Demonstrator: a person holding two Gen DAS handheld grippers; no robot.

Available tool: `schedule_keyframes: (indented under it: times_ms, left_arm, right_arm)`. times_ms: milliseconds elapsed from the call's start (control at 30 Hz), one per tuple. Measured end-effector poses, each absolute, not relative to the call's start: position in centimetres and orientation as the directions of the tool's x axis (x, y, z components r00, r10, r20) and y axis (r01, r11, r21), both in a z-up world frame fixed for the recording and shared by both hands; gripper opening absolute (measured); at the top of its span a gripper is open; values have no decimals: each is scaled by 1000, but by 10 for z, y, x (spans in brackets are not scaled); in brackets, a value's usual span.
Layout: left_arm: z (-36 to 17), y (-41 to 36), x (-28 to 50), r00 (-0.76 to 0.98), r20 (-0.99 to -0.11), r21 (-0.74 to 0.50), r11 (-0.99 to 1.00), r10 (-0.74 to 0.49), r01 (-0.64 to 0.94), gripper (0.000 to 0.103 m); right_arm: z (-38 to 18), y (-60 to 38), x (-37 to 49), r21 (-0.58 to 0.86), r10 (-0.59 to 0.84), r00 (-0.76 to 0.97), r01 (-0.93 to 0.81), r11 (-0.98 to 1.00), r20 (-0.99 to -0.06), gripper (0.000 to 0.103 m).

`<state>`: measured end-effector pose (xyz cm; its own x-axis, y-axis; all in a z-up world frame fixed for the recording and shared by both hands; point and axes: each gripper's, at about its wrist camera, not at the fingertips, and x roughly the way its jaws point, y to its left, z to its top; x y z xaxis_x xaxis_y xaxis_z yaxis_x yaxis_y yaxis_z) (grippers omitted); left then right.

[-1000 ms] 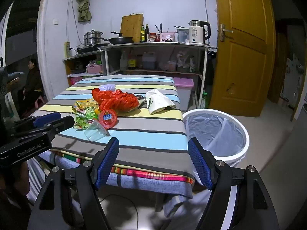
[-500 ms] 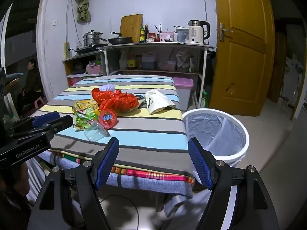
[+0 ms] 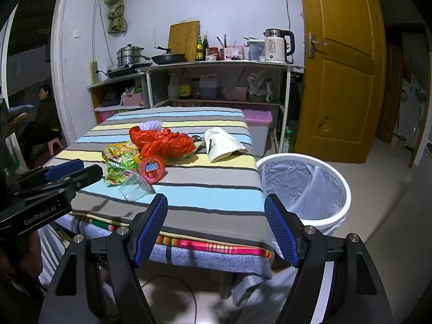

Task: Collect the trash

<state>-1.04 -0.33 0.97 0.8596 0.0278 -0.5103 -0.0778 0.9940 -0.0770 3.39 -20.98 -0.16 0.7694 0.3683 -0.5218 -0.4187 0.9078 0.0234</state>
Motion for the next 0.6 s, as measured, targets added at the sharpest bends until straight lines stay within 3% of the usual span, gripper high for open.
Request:
schedule_keyframes:
  times_ms: [600]
  left_arm:
    - [9, -4, -10, 860, -510, -74, 994, 28, -77, 47]
  right_arm:
    - [-2, -210, 34, 26, 369, 769, -418, 908, -522, 74]
